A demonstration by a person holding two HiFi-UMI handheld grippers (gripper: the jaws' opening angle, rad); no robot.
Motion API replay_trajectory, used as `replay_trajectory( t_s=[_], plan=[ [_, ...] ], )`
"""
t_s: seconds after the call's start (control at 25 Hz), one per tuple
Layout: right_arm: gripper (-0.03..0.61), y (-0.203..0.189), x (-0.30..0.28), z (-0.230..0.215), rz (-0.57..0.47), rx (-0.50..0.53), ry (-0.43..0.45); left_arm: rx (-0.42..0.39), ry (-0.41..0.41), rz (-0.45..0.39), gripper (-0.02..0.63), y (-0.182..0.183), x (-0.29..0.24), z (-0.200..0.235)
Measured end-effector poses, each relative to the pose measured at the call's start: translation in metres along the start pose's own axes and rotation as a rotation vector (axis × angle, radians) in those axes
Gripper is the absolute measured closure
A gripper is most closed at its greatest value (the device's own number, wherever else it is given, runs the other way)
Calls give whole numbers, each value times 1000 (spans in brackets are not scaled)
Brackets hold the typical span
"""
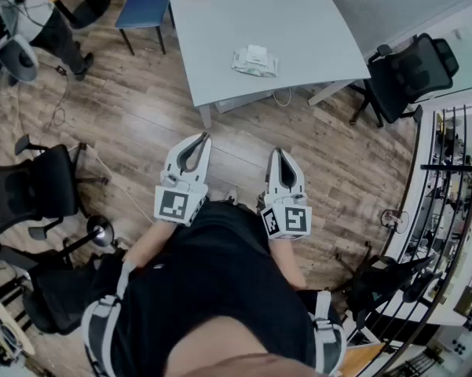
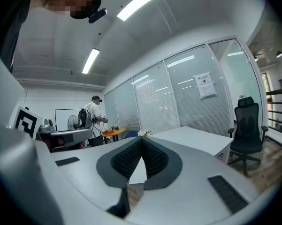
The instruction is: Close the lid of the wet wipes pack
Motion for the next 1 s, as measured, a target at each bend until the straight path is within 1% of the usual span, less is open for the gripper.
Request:
replay_trajectory(
  t_s=[0.4, 0.68, 0.72, 0.76, 0.8, 1.0],
  plan=[
    [557, 2, 0, 1, -12, 0, 2, 4, 0, 2, 577, 3, 0, -2],
    [549, -5, -1, -2, -16, -12, -23, 1, -10, 2, 577, 2, 3, -1],
    [520, -6, -2, -1, -12, -11, -27, 3, -12, 7, 577, 2, 3, 0],
    [465, -6, -3, 0, -7, -11, -32, 5, -14, 13, 577, 2, 5, 2],
    [446, -7, -4, 1, -2, -10, -36, 6, -16, 19, 577, 1, 6, 4],
    [442, -9, -10, 11, 13, 2, -50, 21, -25, 27, 577, -1, 9, 16]
  ],
)
Point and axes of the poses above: the fingertips, and each gripper's own axes: x backward along the fingers, z to its left, y out of its top, the point moved 9 cm from there along x, backward along the fingers, and after that the axes turned 8 degrees about -z, right-handed, at the moved point
